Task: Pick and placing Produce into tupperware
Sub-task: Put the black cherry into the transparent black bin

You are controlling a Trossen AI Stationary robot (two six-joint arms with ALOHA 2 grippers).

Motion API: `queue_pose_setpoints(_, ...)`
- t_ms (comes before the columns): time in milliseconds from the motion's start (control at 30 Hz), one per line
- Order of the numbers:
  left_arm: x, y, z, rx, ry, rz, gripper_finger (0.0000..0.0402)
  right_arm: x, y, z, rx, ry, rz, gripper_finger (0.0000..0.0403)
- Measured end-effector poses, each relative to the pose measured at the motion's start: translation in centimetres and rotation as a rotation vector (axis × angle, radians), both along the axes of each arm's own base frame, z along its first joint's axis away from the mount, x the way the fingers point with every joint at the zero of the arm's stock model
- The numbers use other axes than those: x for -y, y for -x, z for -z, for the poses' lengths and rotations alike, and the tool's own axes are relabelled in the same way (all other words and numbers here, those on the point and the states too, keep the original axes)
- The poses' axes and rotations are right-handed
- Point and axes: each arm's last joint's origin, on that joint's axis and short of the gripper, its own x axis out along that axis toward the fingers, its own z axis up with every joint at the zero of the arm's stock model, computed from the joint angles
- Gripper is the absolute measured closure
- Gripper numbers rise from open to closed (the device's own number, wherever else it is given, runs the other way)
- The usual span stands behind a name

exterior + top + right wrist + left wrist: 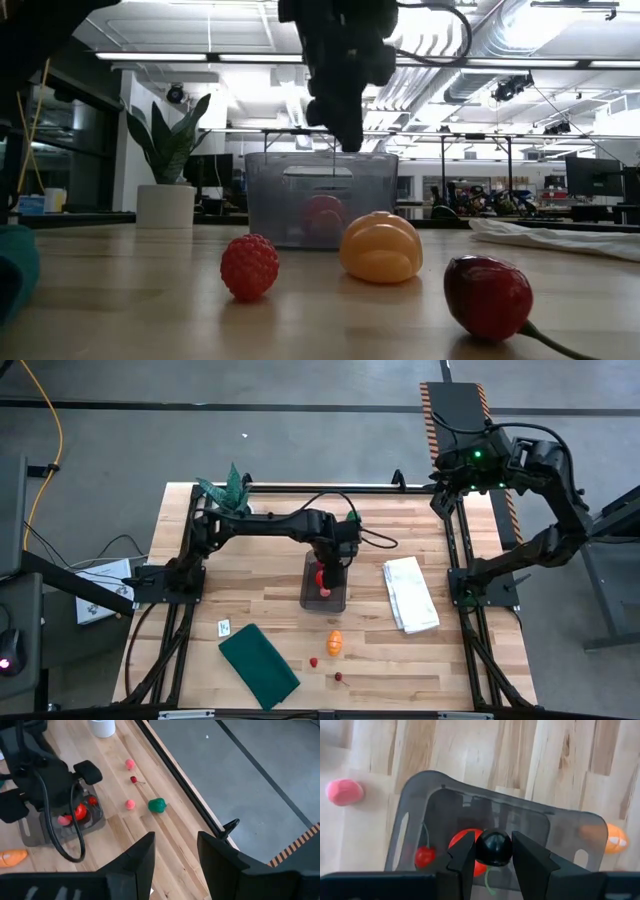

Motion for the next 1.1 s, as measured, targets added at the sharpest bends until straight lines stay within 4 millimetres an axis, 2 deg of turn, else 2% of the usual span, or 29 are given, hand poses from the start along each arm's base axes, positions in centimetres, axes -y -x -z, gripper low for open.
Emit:
queue_pose_setpoints(100, -0.2, -0.6, 0.3, 0.033, -0.023, -0.006, 0.0293, 0.0, 0.0, 0.0, 0.0, 0.001, 0.0, 0.0263)
queue_pose_setpoints(400, -0.8, -1.3, 2.6, -0.012, -0.036, -0.035, 0.0293, 0.0, 0.0, 0.0, -0.003, 0.005, -0.006, 0.0263)
queue_pose_setpoints(667, -1.0, -1.5, 2.6, -0.003, -0.1, -0.052, 0.0293, -0.1, 0.2, -0.1, 0.001, 0.007, -0.007, 0.0263)
queue_pose_setpoints(1100, -1.9, -1.2, 3.0, -0.028, -0.094, -0.073, 0.0293, -0.2, 0.4, -0.2, 0.007, 0.011, -0.007, 0.0263)
